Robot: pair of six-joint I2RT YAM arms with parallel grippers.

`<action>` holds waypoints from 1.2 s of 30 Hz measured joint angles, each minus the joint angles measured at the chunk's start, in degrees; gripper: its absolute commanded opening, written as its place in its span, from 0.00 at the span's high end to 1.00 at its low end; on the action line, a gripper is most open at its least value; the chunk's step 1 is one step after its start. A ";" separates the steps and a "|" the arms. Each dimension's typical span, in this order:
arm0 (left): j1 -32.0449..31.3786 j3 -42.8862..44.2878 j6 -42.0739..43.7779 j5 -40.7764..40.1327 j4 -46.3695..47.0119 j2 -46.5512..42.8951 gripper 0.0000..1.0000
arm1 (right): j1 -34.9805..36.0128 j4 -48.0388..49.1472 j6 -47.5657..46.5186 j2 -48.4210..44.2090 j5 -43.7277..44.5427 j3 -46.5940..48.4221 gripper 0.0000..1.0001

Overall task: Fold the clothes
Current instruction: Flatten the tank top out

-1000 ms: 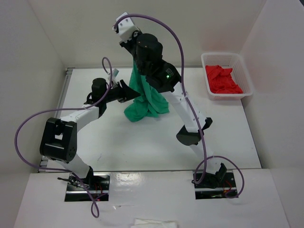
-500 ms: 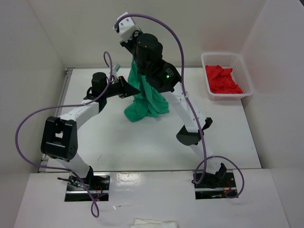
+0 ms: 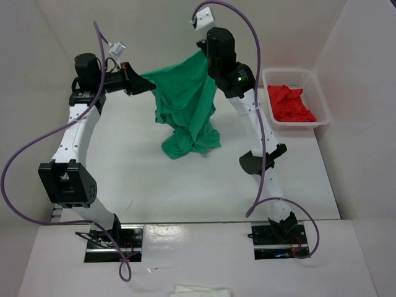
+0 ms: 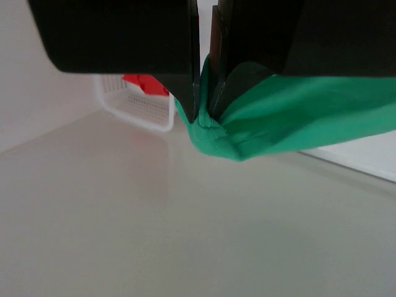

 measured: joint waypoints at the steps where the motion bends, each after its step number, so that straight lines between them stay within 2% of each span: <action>1: 1.01 2.32 0.96 1.99 -1.66 0.68 1.00 | -1.42 -1.20 0.55 0.57 -0.31 0.00 0.97; 3: 2.82 7.74 3.52 6.38 -6.56 2.93 1.00 | -4.11 -3.67 1.46 1.84 -1.60 0.00 0.97; 6: 4.46 13.84 7.48 10.78 -13.31 6.36 1.00 | -7.15 -7.65 2.51 3.45 -4.31 0.00 0.88; 9: 5.09 14.78 9.99 13.11 -17.64 7.06 1.00 | -8.90 -10.86 4.20 4.55 -6.69 0.00 0.50; 10: 5.11 14.82 10.62 13.79 -18.60 7.06 1.00 | -9.29 -11.91 4.90 4.85 -7.21 0.00 0.40; 11: 5.11 15.02 11.30 14.27 -19.21 6.97 1.00 | -9.57 -12.83 5.38 5.07 -7.58 0.00 0.22; 13: 5.07 15.21 11.85 14.86 -19.80 6.75 0.98 | -10.12 -14.47 6.27 5.29 -8.20 0.00 0.12; 15: 5.05 15.61 12.66 15.37 -20.59 6.38 0.98 | -10.32 -15.50 6.78 5.27 -8.37 0.00 0.08; 20: 5.09 16.79 13.31 16.85 -21.31 5.29 0.97 | -9.84 -16.61 8.02 3.80 -10.58 -0.02 0.06; 25: 4.98 16.92 14.40 19.93 -22.58 5.01 0.95 | -6.97 -20.94 7.89 -2.67 -19.41 -0.20 0.02; 28: 4.50 16.92 14.64 20.98 -23.23 5.03 0.91 | -5.31 -21.27 7.93 -7.45 -23.54 0.04 0.02; 36: 3.17 13.92 15.89 21.51 -23.76 4.92 0.89 | -14.43 -24.74 6.99 -11.96 -38.58 1.22 0.02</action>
